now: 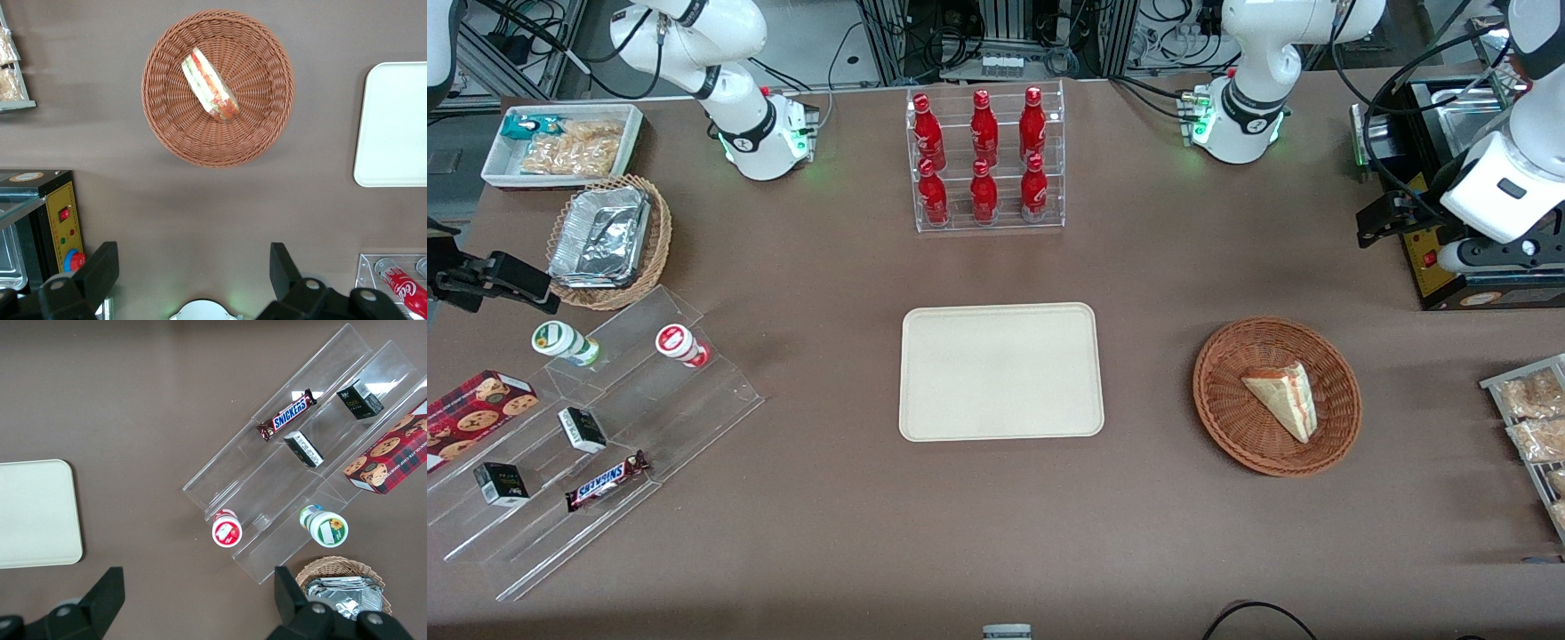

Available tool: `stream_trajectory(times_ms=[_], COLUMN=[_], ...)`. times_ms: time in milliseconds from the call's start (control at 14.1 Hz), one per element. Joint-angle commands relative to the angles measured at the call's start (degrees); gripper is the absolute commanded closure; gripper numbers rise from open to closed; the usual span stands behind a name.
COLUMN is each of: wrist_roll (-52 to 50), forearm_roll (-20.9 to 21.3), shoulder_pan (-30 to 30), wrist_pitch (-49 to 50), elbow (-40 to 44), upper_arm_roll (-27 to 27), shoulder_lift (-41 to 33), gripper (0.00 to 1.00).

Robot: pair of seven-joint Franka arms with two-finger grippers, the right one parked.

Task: Place sandwich from basket to tray
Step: 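Move the left gripper down toward the sandwich in the wicker basket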

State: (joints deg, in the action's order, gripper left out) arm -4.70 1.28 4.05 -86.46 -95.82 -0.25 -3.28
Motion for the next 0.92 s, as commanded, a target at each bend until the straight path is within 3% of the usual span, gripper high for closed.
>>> stream_trajectory(times_ms=[0, 283, 850], wrist_roll=[1.19, 1.10, 0.93], forearm_roll=[-0.23, -0.49, 0.04], shoulder_pan=[-0.01, -0.10, -0.62], wrist_pitch=[-0.90, -2.40, -18.28], elbow=[0.55, 0.81, -3.75], upper_arm_roll=[-0.19, -0.19, 0.07], shoulder_lift=[0.90, 5.02, 16.18], gripper=[0.00, 0.00, 0.00])
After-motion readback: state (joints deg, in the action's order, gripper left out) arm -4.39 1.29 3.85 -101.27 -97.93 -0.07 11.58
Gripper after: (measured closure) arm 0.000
